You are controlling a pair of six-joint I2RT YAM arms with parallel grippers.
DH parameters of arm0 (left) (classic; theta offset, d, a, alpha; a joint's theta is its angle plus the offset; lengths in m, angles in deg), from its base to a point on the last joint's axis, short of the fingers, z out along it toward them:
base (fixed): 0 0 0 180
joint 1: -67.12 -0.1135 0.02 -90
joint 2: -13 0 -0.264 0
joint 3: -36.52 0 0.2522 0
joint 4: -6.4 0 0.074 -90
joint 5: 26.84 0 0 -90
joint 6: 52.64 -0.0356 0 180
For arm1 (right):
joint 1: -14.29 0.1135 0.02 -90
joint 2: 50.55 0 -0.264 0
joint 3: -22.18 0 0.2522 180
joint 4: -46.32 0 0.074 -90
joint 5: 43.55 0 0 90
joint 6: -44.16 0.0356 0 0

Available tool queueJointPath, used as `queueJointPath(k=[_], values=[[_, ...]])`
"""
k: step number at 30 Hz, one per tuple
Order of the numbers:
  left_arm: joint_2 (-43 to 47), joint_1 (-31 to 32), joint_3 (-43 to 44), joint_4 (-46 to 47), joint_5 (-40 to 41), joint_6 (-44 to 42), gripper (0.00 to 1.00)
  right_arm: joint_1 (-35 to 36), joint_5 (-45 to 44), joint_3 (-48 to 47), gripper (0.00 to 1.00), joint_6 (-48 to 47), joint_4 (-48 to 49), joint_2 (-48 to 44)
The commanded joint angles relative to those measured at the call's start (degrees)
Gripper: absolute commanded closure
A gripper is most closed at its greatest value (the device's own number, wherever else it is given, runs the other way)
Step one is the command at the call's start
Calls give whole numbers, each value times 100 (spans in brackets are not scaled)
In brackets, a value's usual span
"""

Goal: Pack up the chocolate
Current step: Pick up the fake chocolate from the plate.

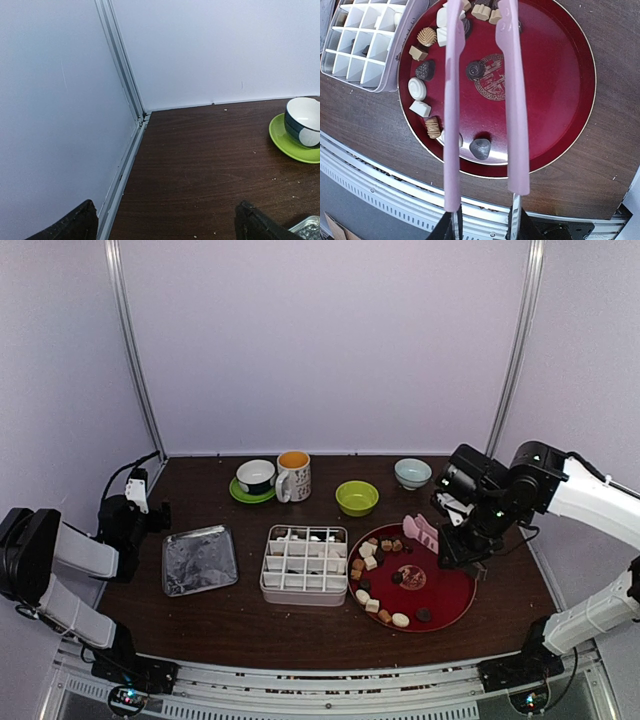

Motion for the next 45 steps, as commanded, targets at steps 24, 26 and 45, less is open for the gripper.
queueJointPath(k=[24,26,45], values=[[15,-41,46,336,-48,-56,2,-177,126,399,66,-282,314,443],[15,-45,47,330,-44,-52,2,-188,43,274,67,-334,293,668],[16,-45,46,328,-48,-55,2,-741,-101,-307,69,-900,606,1918]])
